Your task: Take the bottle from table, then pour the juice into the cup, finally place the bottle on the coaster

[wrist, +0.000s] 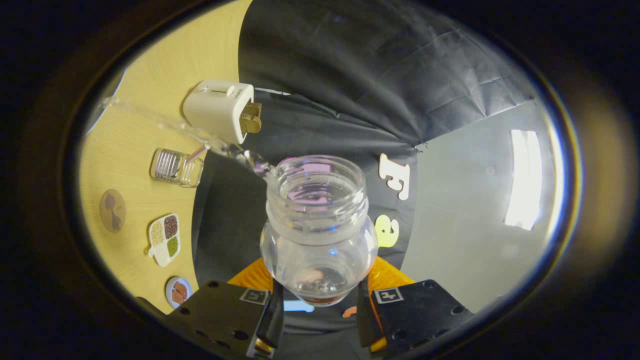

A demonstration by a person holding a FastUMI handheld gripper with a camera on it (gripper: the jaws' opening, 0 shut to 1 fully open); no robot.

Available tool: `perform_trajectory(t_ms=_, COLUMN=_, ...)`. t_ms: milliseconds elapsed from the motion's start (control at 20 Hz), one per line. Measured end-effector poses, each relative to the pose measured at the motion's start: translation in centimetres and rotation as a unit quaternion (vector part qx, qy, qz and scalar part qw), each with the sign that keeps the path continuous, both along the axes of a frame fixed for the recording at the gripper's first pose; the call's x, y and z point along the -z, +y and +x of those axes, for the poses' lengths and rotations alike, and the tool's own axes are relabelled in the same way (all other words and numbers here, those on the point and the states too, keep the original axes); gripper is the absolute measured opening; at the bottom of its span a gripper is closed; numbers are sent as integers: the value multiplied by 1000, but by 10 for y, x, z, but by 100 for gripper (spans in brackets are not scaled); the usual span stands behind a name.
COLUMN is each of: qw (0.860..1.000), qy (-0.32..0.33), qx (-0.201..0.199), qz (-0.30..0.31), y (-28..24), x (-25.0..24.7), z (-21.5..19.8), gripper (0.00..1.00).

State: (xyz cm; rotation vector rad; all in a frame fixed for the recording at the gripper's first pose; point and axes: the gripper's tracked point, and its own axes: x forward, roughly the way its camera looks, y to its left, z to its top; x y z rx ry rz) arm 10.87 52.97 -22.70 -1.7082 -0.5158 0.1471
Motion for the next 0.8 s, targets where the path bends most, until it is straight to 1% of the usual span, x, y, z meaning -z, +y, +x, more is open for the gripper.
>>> perform_trajectory(t_ms=550, qw=999, qy=-19, qx=-23, qz=-29, y=9, x=-3, z=-4, gripper=62)
perform_trajectory(t_ms=800, qw=997, qy=-40, qx=-44, qz=-43, y=21, x=-13, z=-10, gripper=62)
